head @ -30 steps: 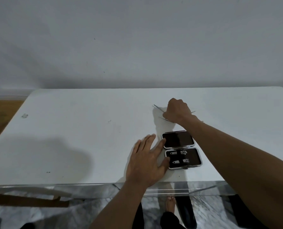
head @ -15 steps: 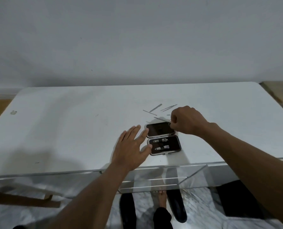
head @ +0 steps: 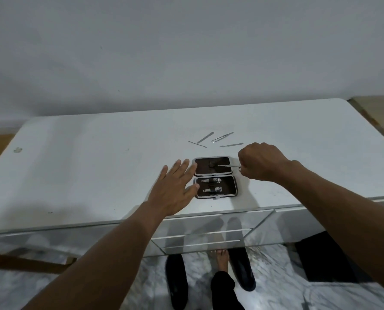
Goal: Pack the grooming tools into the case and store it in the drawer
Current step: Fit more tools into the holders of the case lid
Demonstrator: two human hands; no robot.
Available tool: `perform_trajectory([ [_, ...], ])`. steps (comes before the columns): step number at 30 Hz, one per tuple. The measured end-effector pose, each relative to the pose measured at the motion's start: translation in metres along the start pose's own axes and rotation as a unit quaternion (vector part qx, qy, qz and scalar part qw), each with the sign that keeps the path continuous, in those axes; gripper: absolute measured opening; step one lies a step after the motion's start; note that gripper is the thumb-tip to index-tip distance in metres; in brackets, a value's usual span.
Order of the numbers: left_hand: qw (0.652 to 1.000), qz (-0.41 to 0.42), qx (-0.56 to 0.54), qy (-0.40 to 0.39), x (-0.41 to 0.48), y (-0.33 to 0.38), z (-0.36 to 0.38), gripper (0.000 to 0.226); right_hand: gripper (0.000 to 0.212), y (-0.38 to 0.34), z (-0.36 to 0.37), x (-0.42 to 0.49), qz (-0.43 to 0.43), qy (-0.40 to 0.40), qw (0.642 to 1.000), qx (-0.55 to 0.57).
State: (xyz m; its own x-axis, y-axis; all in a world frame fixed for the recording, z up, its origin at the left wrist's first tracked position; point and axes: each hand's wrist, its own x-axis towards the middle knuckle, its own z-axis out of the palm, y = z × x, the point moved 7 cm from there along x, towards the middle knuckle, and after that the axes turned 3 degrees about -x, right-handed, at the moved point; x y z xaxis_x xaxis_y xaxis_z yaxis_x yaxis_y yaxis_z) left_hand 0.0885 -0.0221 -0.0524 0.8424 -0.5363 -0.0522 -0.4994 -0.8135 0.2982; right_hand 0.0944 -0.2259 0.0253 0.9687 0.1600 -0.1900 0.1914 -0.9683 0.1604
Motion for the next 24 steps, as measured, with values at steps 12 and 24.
perform_trajectory([
  [12,0.996,0.012,-0.059,0.072,-0.001,-0.008,-0.003,0.068,0.021,-0.001,0.011,0.019,-0.047,0.009,0.999,-0.016],
  [24,0.996,0.002,-0.048,0.078,-0.001,-0.010,-0.001,0.070,0.016,-0.017,0.007,0.031,-0.066,-0.012,0.998,0.015],
])
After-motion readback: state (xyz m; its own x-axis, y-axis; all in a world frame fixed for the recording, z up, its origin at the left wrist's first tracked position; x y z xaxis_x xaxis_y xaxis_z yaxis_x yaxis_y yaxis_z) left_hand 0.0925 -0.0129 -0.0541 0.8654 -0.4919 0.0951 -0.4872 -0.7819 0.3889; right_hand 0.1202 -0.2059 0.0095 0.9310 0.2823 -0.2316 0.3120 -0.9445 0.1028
